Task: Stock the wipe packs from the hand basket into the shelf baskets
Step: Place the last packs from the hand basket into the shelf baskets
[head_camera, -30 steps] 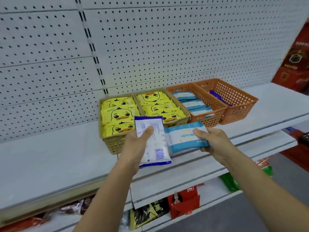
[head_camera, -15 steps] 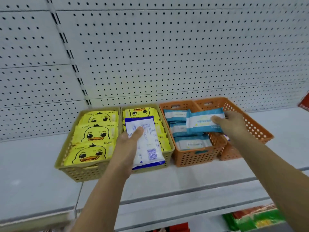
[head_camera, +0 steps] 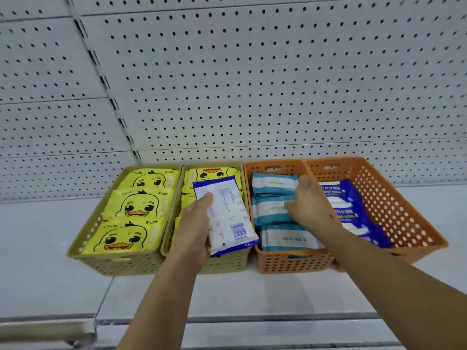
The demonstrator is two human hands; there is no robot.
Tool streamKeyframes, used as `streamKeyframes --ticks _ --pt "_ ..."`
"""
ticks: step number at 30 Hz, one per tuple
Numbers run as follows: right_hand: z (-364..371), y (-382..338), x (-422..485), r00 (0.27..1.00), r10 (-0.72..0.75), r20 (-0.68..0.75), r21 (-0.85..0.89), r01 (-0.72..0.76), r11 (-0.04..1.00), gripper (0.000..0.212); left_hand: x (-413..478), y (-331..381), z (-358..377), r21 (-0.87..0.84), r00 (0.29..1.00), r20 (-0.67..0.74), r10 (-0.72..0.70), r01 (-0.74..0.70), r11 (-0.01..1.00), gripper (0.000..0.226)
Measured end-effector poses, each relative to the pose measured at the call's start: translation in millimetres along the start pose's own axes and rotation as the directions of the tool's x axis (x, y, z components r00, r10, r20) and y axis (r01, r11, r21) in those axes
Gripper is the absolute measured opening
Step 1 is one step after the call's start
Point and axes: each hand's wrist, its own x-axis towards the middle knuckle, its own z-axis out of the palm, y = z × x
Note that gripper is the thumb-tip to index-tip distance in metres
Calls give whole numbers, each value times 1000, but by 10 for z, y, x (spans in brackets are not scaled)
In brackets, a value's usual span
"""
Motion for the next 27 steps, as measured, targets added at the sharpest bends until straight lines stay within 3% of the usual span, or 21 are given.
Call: streamKeyframes --ticks 2,4,6,9,10,12,15,18,20,21,23,25,27 --pt "18 -36 -32 985 -172 -31 -315 154 937 54 12 -13 40 3 1000 -10 12 -12 1000 23" --pt "-49 -65 -42 964 -264 -40 -338 235 911 55 25 -18 96 -1 999 -25 32 -32 1000 25" --pt "-169 -106 -107 928 -373 -22 -105 368 924 60 57 -16 153 -4 997 -48 54 -54 999 24" --pt "-356 -246 -371 772 -636 3 313 603 733 71 103 -7 258 -45 996 -58 66 -69 997 23" --pt "-383 -278 -447 725 -688 -4 347 647 679 72 103 -2 317 -65 997 -45 70 -73 995 25" --pt "-384 -269 -516 715 -694 -83 378 667 642 63 93 -1 454 -77 996 4 86 -86 993 28" --pt "-452 -71 -510 770 -604 -206 457 622 636 52 56 -4 688 -48 989 83 122 -118 992 31" --pt "-630 210 -491 815 -479 -325 507 578 639 33 29 -107 949 123 976 172 131 -153 980 37" --pt "-809 393 -469 879 -322 -353 585 475 657 17 1 -252 1128 245 962 239 131 -191 951 37" --pt "-905 496 -450 923 -215 -319 662 379 647 10 -9 -336 1214 311 953 269 141 -224 923 39" --pt "-1075 717 -420 988 -2 -152 847 132 515 11 -38 -488 1386 384 933 320 165 -287 878 47" --pt "-1200 940 -409 997 69 30 926 -53 373 12 -54 -569 1545 348 922 341 183 -304 887 50" --pt "-1266 1099 -413 986 60 153 940 -164 299 16 -9 -618 1677 282 921 330 208 -307 909 37"
